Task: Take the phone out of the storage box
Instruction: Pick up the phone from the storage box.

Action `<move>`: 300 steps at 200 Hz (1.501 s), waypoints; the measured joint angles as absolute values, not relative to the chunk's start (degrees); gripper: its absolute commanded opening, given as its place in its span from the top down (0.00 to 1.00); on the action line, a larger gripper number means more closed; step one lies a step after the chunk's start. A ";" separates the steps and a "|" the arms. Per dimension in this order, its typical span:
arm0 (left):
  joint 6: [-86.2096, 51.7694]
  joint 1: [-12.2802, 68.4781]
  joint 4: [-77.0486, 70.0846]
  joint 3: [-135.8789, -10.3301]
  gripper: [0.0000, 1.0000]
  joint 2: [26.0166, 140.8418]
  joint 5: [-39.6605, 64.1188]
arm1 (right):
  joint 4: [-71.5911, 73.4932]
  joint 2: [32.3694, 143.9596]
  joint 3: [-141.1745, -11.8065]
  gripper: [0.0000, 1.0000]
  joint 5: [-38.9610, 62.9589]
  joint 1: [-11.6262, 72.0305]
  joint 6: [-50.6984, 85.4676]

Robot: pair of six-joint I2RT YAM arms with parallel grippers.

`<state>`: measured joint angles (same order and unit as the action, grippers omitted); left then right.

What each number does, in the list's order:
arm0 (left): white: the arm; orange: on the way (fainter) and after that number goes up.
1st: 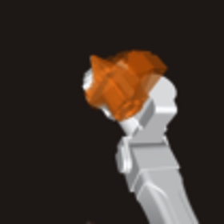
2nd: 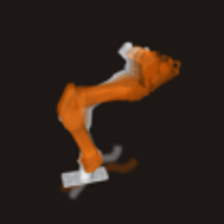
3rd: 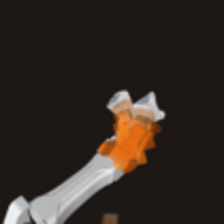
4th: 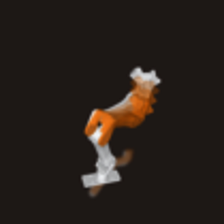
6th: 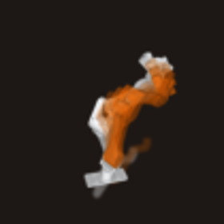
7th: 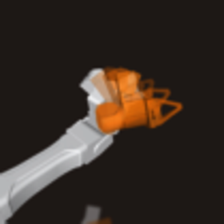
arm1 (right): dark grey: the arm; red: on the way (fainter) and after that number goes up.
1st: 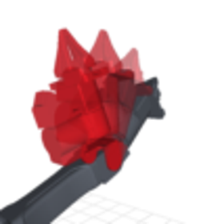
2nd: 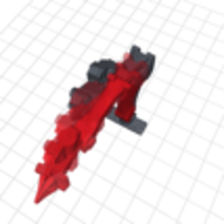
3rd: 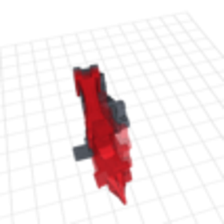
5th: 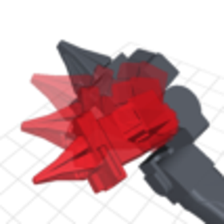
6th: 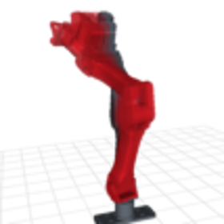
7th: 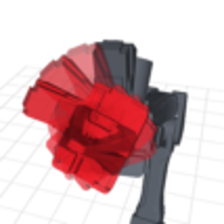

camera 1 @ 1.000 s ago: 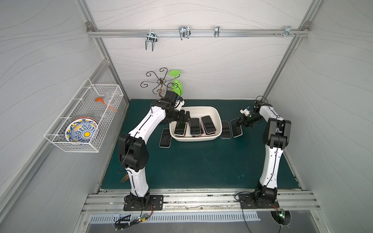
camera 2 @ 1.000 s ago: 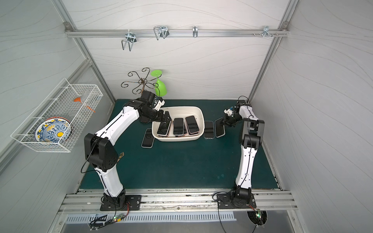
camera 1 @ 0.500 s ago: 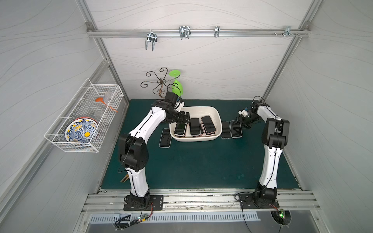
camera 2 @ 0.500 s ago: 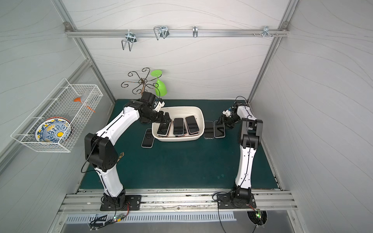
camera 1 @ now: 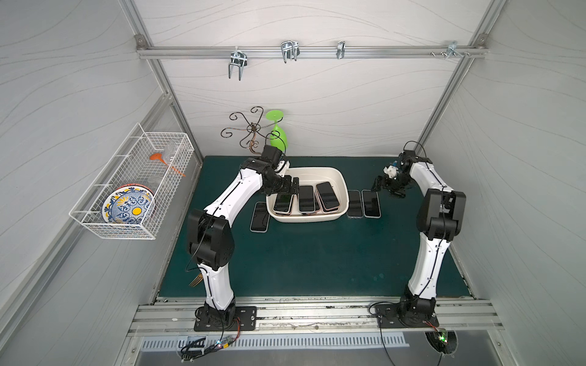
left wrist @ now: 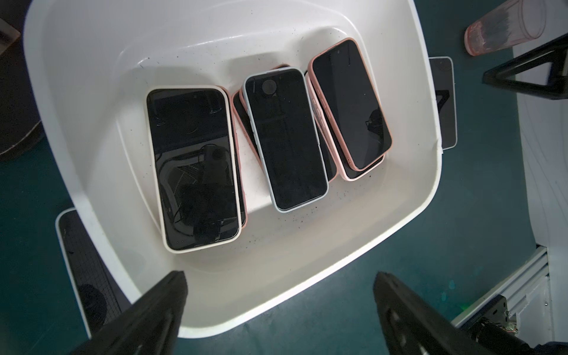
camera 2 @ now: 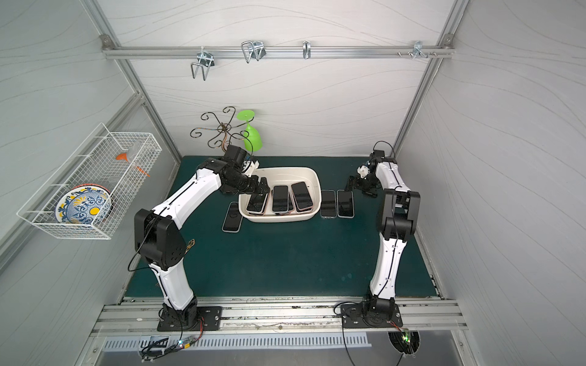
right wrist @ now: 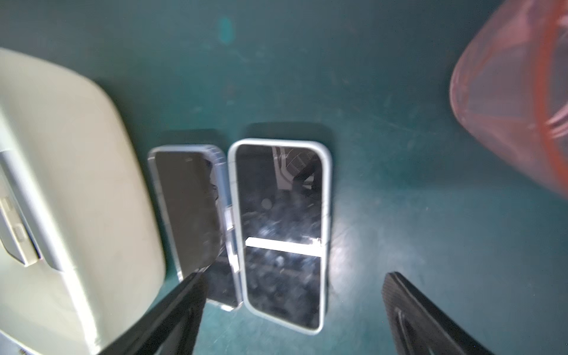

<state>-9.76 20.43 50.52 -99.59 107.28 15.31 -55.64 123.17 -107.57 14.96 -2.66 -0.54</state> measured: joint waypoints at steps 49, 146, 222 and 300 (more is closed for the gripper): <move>-12.88 20.75 49.82 -98.80 0.01 107.48 10.96 | -51.83 109.32 -105.30 0.01 7.57 14.81 -0.93; -15.27 16.53 47.66 -87.02 0.01 93.49 10.09 | -47.92 124.20 -114.96 0.01 -3.31 30.39 -2.35; -15.25 14.94 47.13 -84.97 0.01 93.21 11.62 | -48.62 132.77 -121.03 0.01 -3.86 30.37 -3.42; -15.22 14.17 46.37 -83.37 0.01 93.21 12.95 | -49.56 135.46 -121.12 0.02 -4.97 30.35 -3.77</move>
